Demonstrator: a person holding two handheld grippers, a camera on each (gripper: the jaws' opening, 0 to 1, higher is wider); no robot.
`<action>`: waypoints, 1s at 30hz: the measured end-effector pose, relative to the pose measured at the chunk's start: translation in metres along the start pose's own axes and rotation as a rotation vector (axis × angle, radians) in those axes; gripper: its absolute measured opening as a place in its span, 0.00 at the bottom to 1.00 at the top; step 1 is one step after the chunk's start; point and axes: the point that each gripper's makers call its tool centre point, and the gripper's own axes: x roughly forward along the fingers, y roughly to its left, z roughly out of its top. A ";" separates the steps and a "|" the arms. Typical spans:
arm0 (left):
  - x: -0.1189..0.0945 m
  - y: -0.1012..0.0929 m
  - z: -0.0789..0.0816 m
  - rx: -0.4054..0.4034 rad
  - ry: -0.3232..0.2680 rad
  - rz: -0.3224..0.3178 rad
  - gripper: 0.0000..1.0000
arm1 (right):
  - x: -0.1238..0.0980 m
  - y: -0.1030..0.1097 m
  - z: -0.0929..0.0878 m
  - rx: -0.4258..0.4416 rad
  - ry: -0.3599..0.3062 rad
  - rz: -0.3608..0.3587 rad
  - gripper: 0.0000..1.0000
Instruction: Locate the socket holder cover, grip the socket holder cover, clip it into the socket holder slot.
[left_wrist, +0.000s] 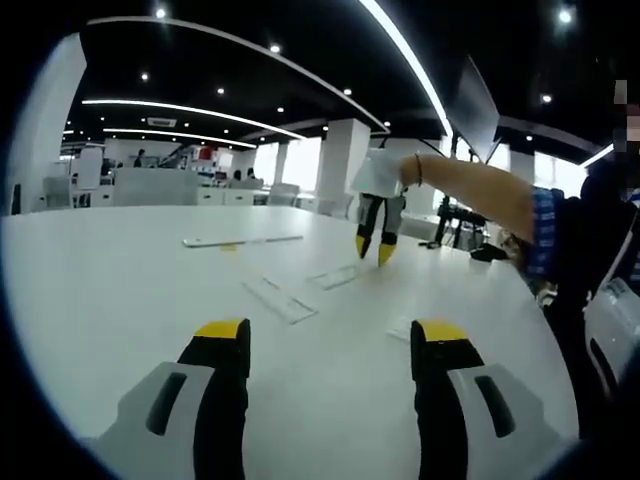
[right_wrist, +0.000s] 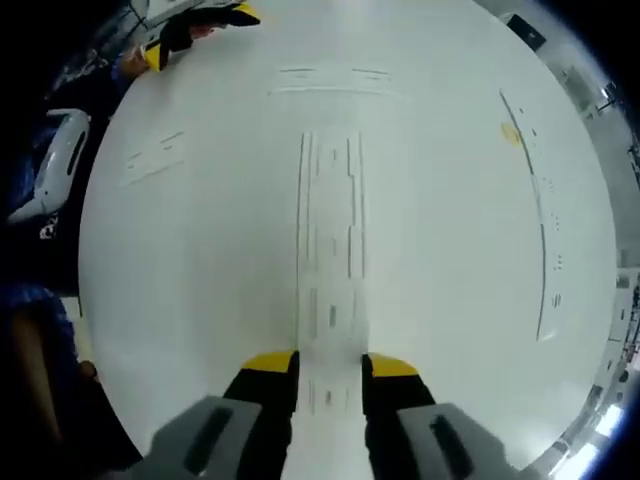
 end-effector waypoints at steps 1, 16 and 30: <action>-0.001 0.000 0.000 0.002 -0.001 0.001 0.65 | 0.000 0.000 0.000 0.001 0.001 0.001 0.27; -0.005 -0.003 -0.001 -0.002 -0.011 0.001 0.65 | 0.006 0.005 0.001 0.016 0.096 0.054 0.27; -0.002 -0.008 -0.001 -0.005 -0.005 -0.001 0.64 | 0.008 0.009 -0.001 0.004 0.193 0.077 0.27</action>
